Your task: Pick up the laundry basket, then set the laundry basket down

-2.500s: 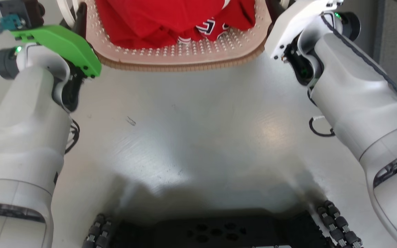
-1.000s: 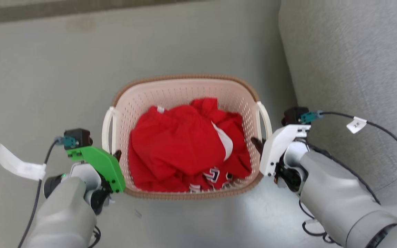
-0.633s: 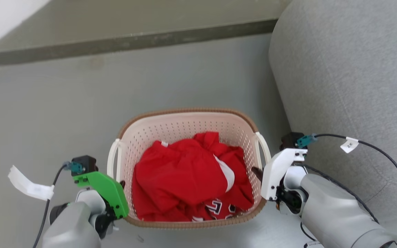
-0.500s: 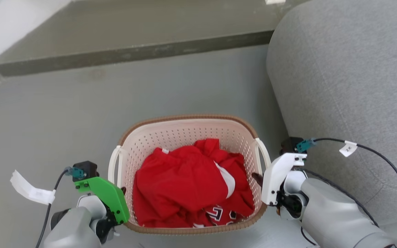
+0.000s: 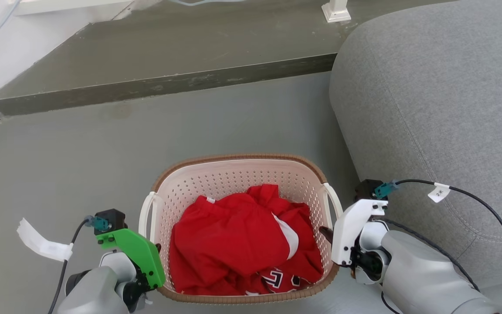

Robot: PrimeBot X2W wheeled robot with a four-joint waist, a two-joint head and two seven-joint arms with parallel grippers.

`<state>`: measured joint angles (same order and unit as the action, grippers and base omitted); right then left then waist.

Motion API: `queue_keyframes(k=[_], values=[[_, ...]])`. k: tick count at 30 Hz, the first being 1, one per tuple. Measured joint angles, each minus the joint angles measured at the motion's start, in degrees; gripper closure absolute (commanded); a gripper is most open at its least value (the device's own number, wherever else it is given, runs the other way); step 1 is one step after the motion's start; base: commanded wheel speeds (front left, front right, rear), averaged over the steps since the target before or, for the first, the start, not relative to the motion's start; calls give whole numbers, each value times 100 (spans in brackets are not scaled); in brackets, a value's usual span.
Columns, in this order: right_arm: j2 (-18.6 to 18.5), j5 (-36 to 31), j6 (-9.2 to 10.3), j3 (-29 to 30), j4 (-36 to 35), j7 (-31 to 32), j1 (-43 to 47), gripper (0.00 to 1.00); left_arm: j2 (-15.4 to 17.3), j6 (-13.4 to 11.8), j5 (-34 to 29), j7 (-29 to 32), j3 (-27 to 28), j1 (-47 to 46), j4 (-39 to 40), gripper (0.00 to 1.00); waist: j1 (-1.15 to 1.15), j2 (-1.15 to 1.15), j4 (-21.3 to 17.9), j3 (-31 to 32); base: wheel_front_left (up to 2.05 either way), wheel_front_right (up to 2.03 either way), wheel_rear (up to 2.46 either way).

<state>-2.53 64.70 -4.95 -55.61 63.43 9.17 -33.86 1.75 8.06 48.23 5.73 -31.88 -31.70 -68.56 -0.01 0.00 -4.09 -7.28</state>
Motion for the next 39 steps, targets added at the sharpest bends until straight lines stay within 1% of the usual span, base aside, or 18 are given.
queue_keyframes(k=[16,19,22,29,39], values=[[-19,57,10,-87,-7,31,13,100,-14,-10,9,36,-12,4,-13,100,0,0,18,10,0,0,0],[-19,58,11,-98,-7,30,13,100,-23,-52,9,36,-12,5,-13,100,0,0,21,7,0,0,0],[-20,64,45,-104,-7,30,13,100,-29,-53,10,36,-12,5,-12,100,0,0,23,8,0,0,0],[-22,99,52,-137,-8,30,12,100,-29,-53,45,37,-11,7,-14,100,0,0,22,10,0,0,0],[-32,99,60,-147,-3,20,-79,100,-29,-58,54,1,12,6,37,100,0,0,60,-102,0,0,0]])
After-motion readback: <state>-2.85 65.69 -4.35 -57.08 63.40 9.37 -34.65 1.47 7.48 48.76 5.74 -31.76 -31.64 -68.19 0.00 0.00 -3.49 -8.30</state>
